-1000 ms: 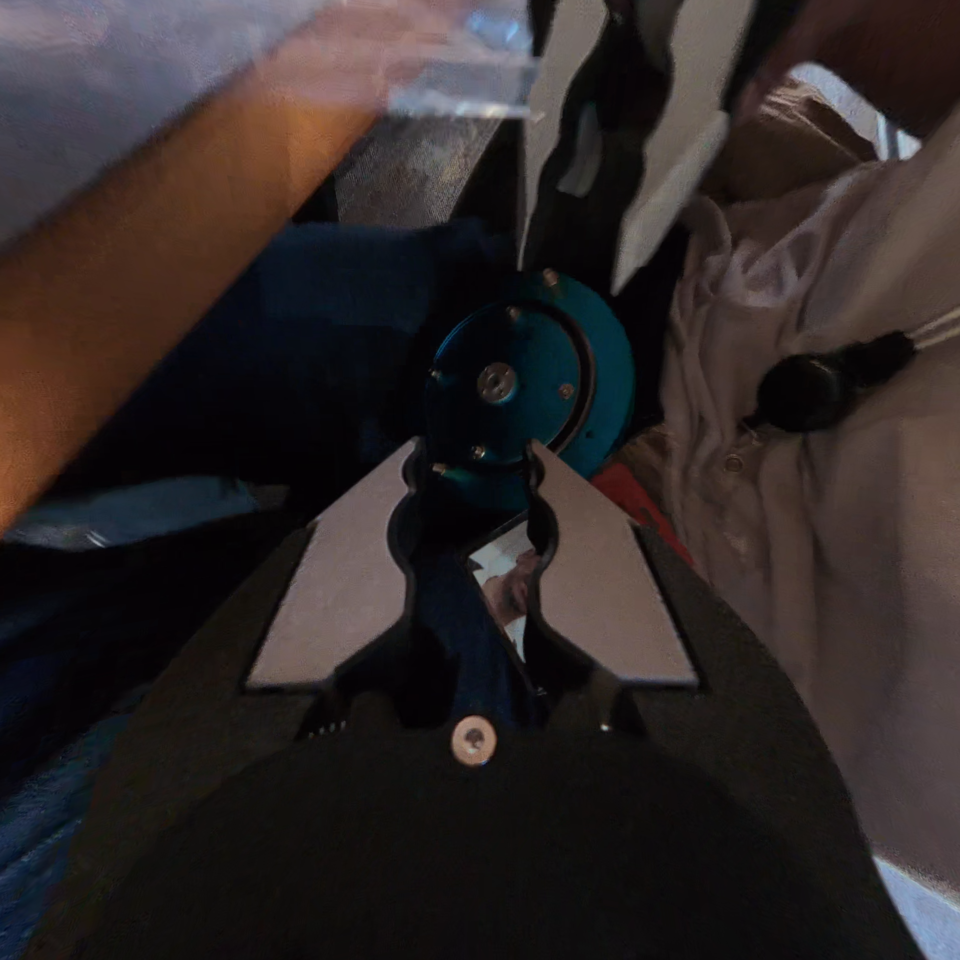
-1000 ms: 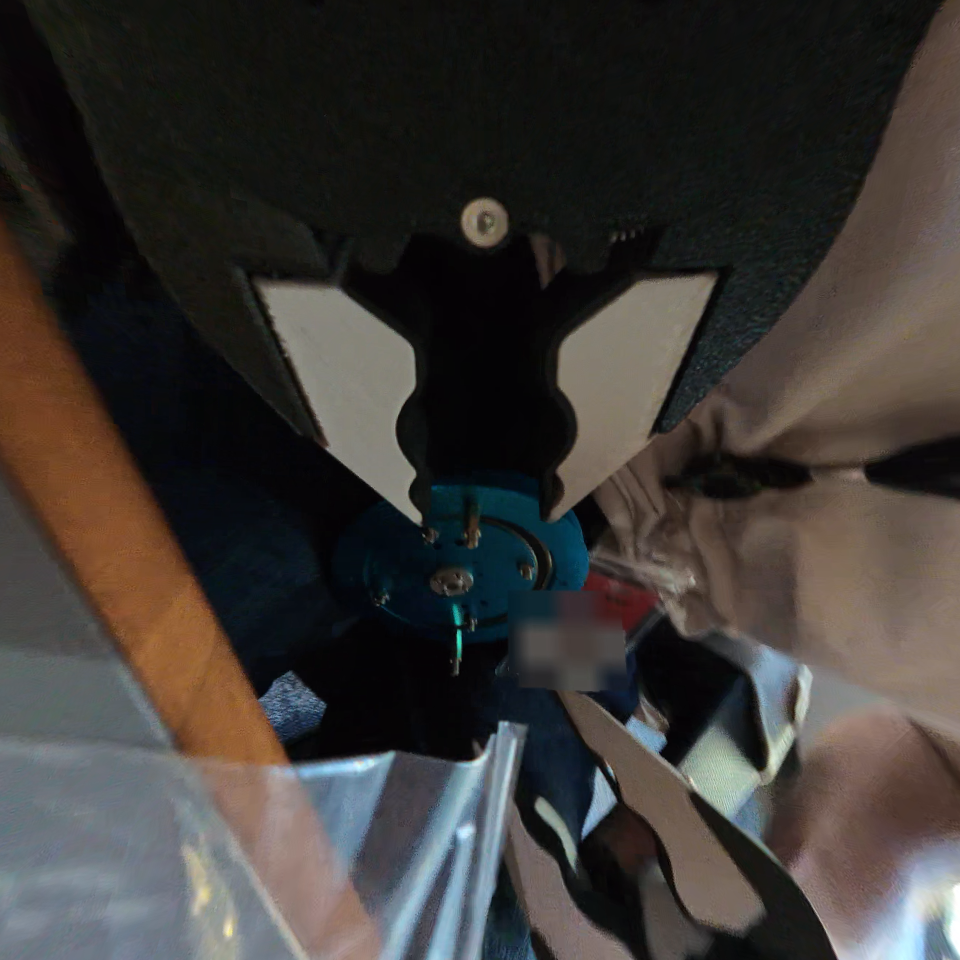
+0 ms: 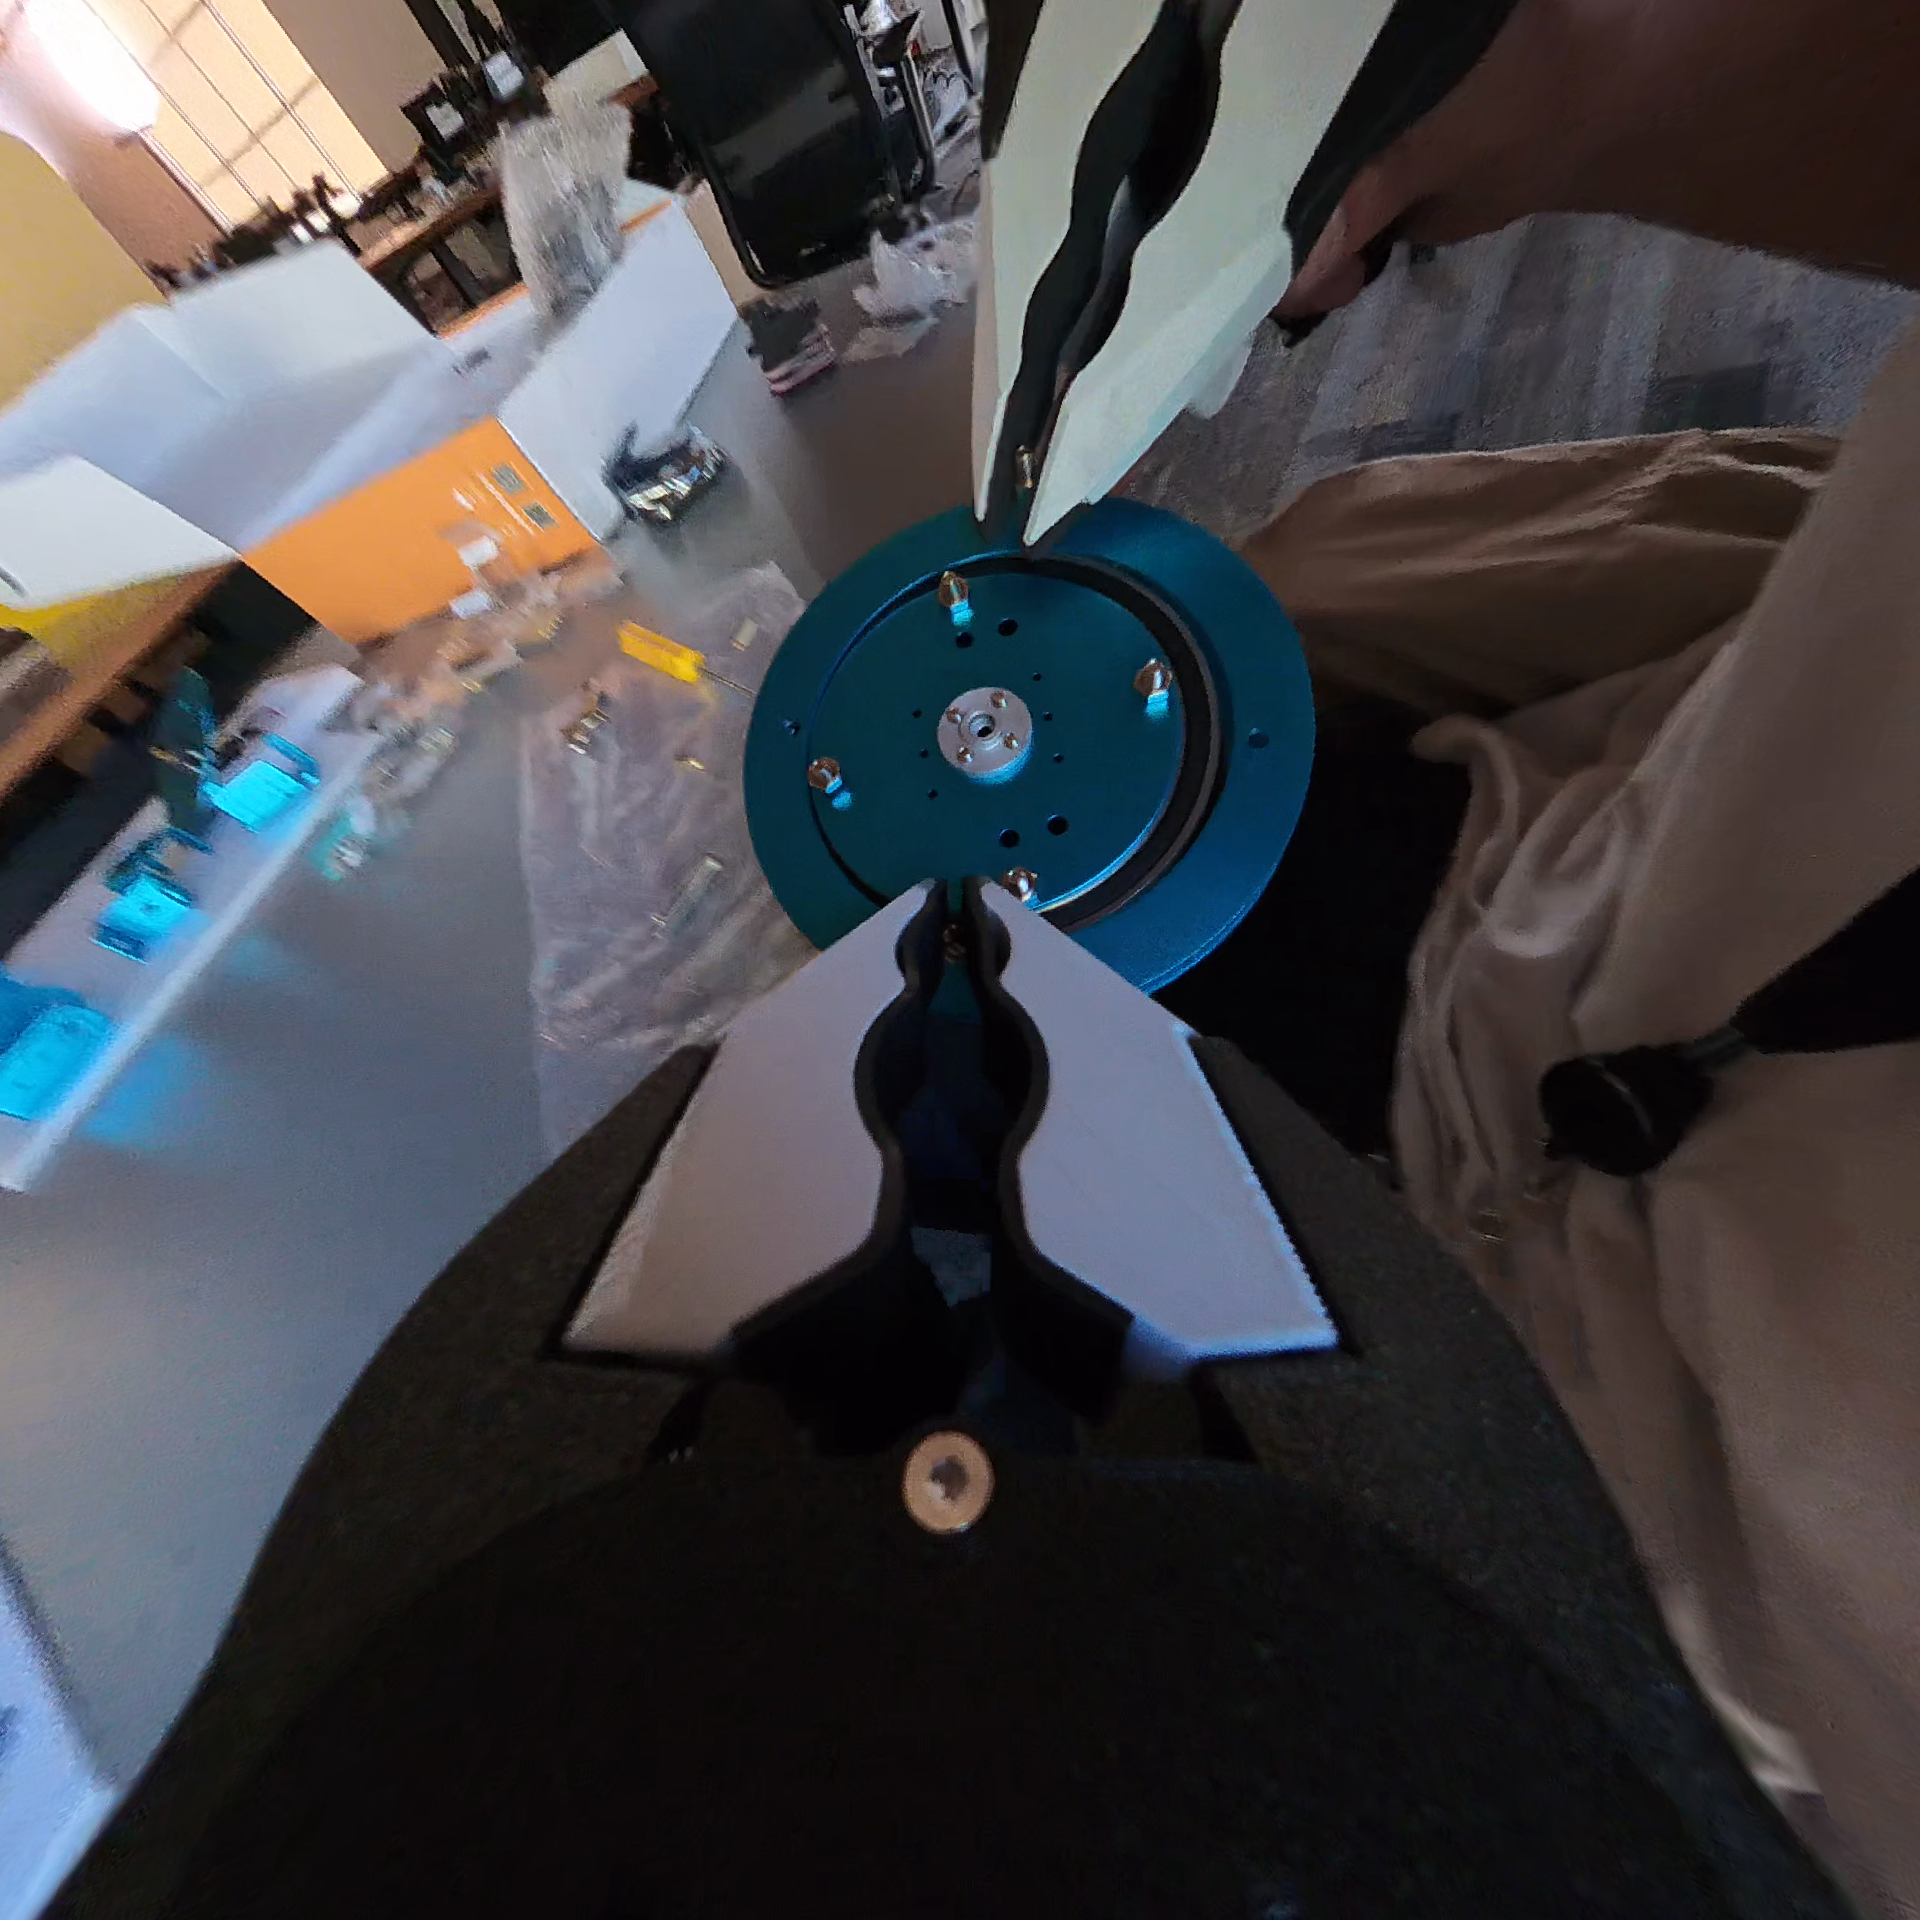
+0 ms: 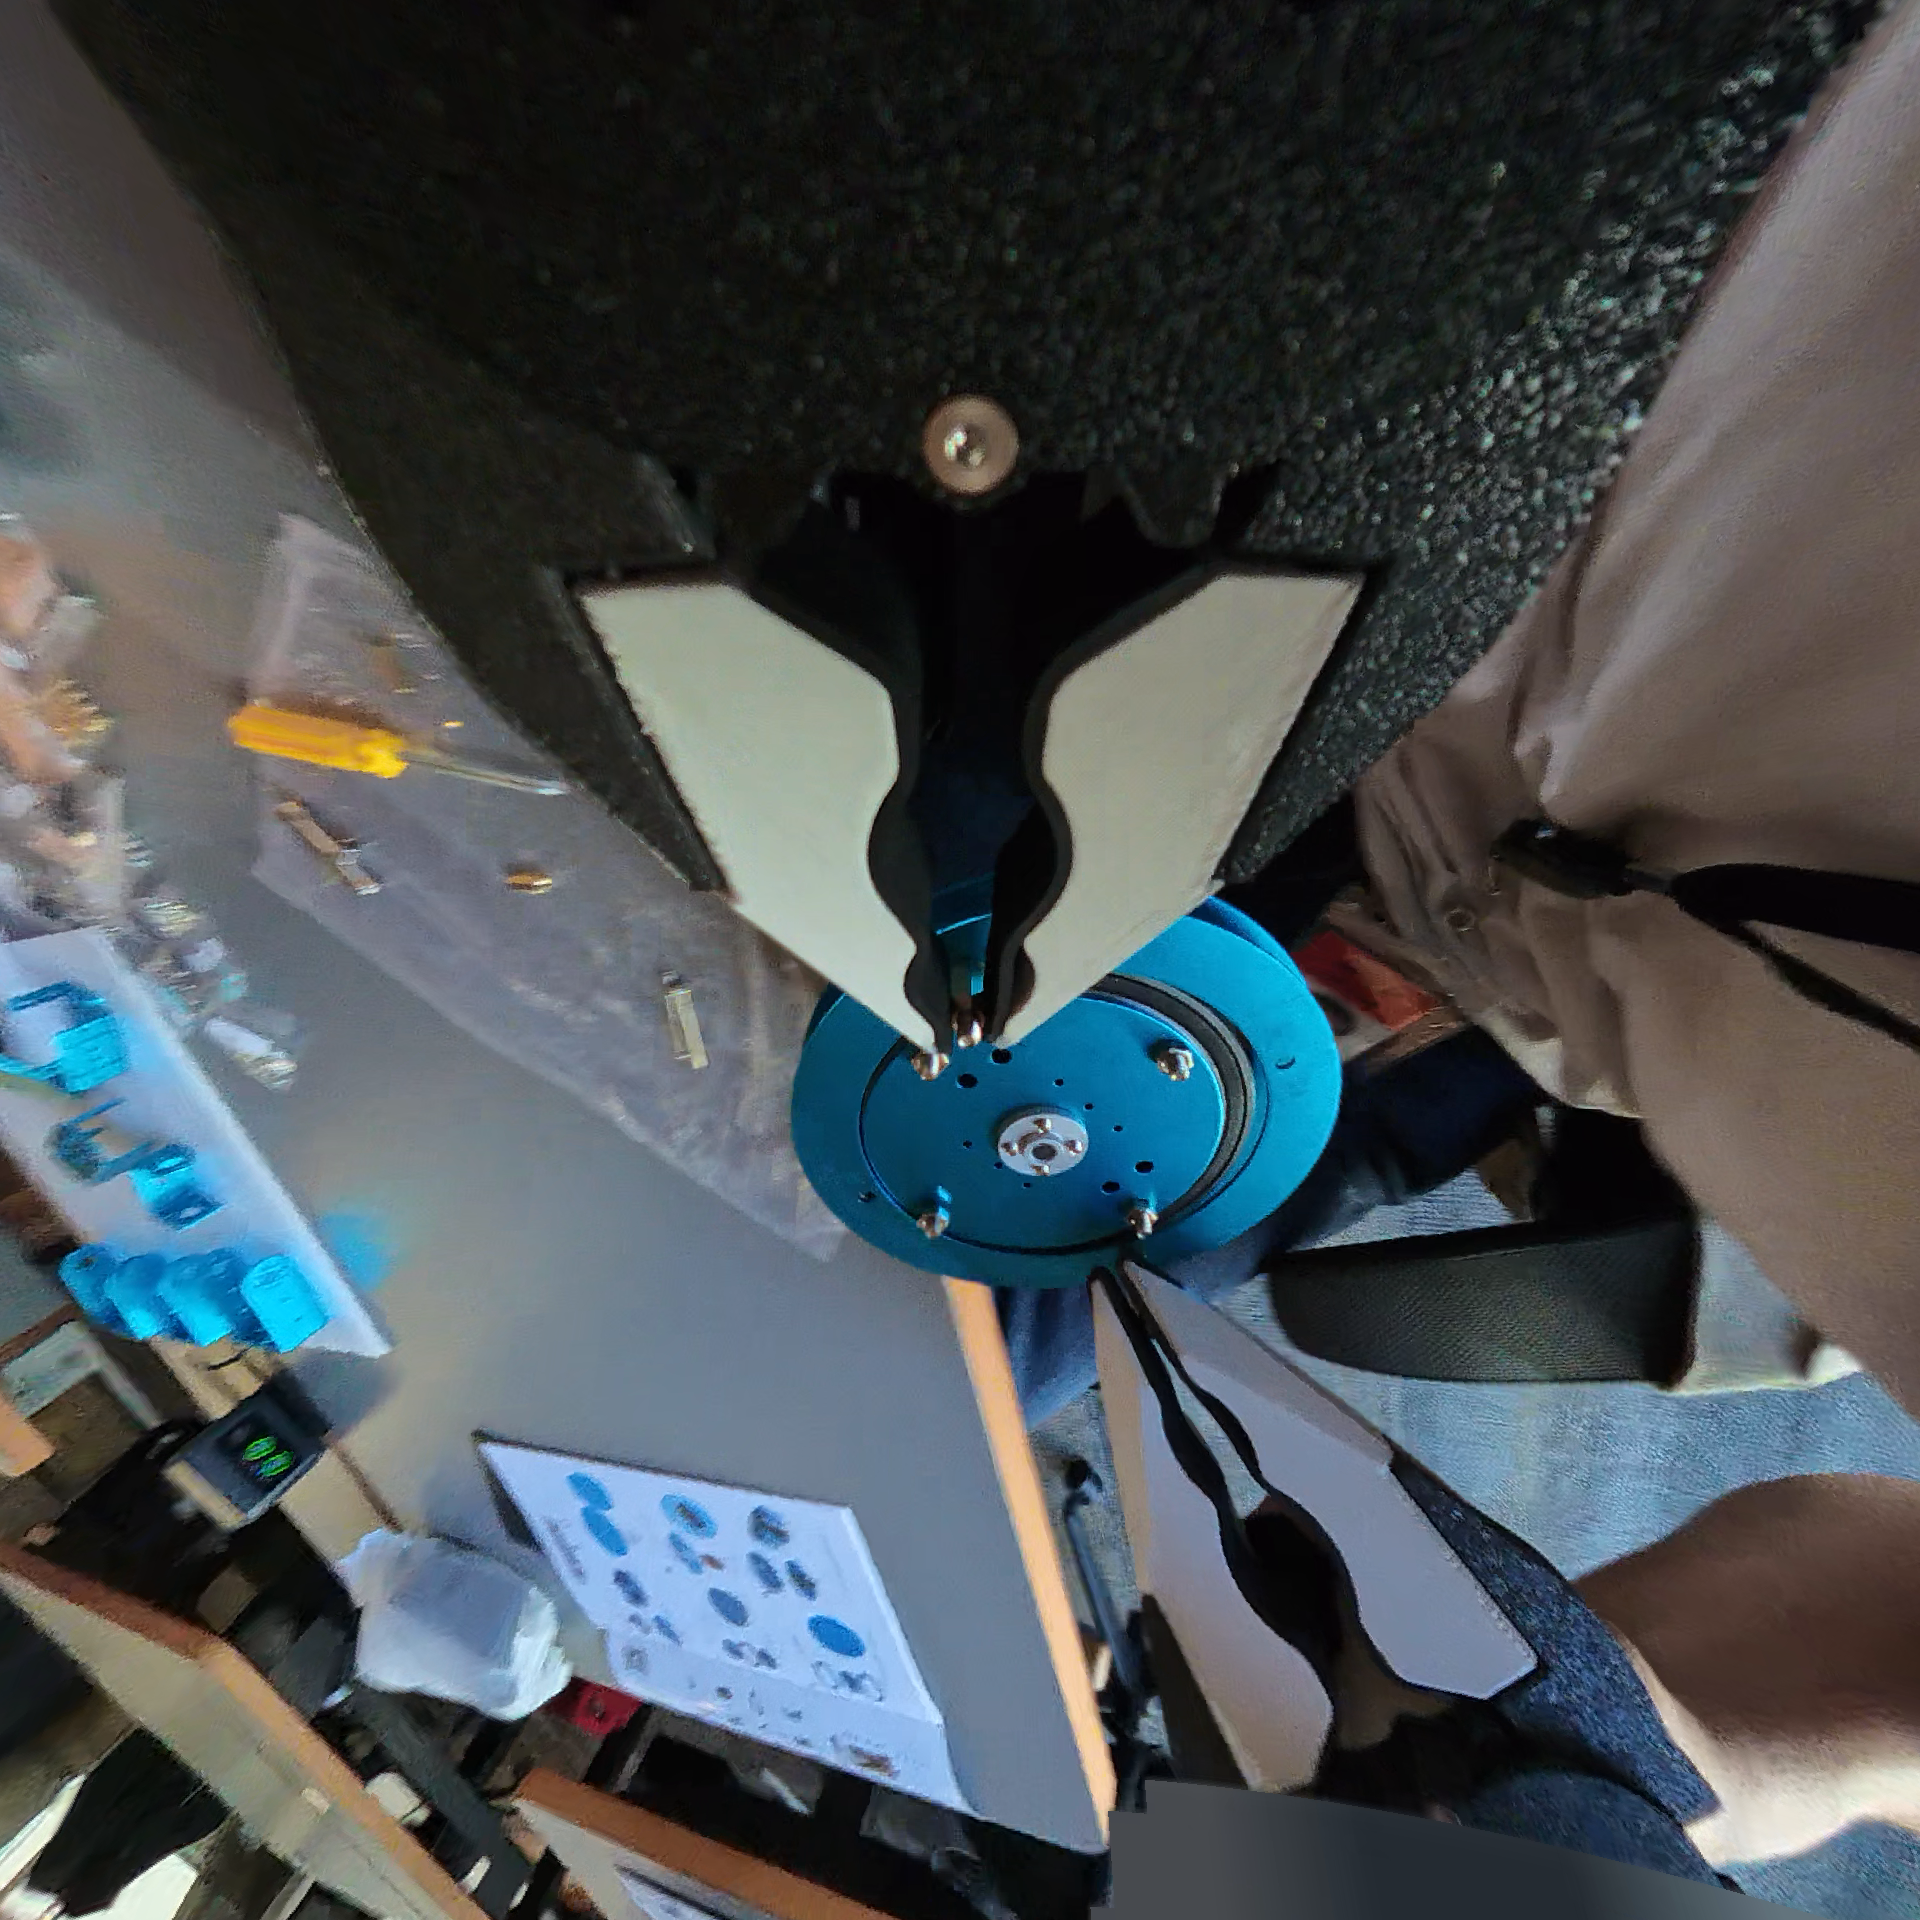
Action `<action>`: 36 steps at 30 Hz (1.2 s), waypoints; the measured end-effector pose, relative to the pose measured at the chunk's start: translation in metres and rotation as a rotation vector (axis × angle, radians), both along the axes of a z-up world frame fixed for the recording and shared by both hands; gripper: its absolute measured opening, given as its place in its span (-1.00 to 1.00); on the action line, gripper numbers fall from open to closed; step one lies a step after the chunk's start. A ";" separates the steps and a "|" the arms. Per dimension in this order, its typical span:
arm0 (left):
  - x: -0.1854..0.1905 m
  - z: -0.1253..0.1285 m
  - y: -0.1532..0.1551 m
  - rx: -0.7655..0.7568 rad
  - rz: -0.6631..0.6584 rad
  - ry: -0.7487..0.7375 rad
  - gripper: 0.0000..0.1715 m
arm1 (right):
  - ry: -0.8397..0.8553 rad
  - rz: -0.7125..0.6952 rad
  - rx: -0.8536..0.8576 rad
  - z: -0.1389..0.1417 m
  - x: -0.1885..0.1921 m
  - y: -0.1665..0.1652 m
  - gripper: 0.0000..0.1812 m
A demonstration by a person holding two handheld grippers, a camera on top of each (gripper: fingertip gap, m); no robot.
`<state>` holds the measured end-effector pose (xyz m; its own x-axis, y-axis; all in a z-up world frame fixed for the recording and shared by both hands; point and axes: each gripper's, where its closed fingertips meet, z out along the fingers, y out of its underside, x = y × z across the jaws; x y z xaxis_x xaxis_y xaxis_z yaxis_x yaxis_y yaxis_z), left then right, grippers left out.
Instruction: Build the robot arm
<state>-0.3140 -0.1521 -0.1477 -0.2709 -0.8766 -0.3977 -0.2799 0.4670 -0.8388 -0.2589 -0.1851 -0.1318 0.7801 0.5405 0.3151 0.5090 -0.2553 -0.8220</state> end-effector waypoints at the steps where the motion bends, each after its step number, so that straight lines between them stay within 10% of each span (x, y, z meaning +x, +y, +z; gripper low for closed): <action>1: 0.009 0.008 0.010 0.043 0.014 -0.014 -0.99 | -0.027 -0.010 0.025 0.006 0.008 0.008 -0.96; 13: 0.130 0.009 0.154 0.383 0.218 -0.107 -0.98 | -0.278 0.004 0.185 -0.018 0.115 0.131 -0.95; 27: 0.154 -0.027 0.159 0.741 0.237 -0.219 -0.99 | -0.902 0.009 0.464 -0.041 0.153 0.147 -0.95; 36: 0.142 -0.027 0.143 0.762 0.198 -0.266 -0.99 | -0.864 -0.001 0.495 -0.036 0.138 0.129 -0.95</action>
